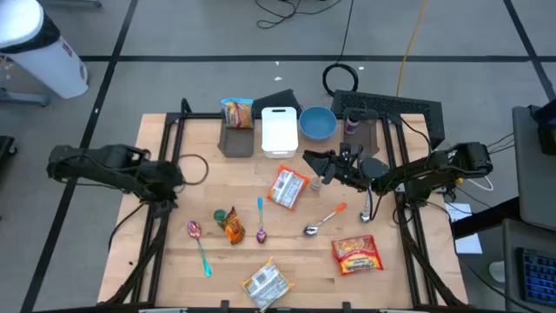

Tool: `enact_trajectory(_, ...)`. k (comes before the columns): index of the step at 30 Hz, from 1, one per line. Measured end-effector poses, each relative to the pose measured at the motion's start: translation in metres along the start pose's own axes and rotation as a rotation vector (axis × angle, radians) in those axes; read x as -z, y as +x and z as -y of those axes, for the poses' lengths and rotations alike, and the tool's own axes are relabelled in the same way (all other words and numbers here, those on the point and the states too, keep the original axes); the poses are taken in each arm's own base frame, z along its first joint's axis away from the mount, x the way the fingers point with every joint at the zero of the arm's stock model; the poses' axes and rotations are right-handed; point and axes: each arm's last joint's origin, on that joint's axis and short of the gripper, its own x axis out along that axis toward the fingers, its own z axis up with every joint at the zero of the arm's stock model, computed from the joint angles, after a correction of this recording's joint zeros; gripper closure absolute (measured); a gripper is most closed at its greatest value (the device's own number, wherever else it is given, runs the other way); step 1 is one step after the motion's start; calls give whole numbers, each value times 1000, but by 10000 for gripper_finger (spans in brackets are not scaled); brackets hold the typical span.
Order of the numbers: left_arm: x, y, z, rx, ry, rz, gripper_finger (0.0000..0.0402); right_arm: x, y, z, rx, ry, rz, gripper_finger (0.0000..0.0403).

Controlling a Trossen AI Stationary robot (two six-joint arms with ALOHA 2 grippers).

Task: Pick & Place Food Item
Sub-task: Put the left blue spoon into the white bin

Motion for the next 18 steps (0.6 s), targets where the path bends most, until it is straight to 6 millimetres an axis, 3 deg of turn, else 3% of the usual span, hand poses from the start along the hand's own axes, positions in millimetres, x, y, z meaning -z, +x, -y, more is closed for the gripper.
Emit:
enact_trajectory(2, 0, 16, -3, 29, -17, -32, 229, 0, 0, 0, -2, 1, -2, 190)
enact_trajectory(8, -19, 23, 8, 125, 5, 63, 244, 1, 0, -1, -25, 2, -25, 190)
enact_trajectory(18, -34, 61, 11, 176, -148, -116, 272, 5, -1, -5, -118, 40, -119, 190)
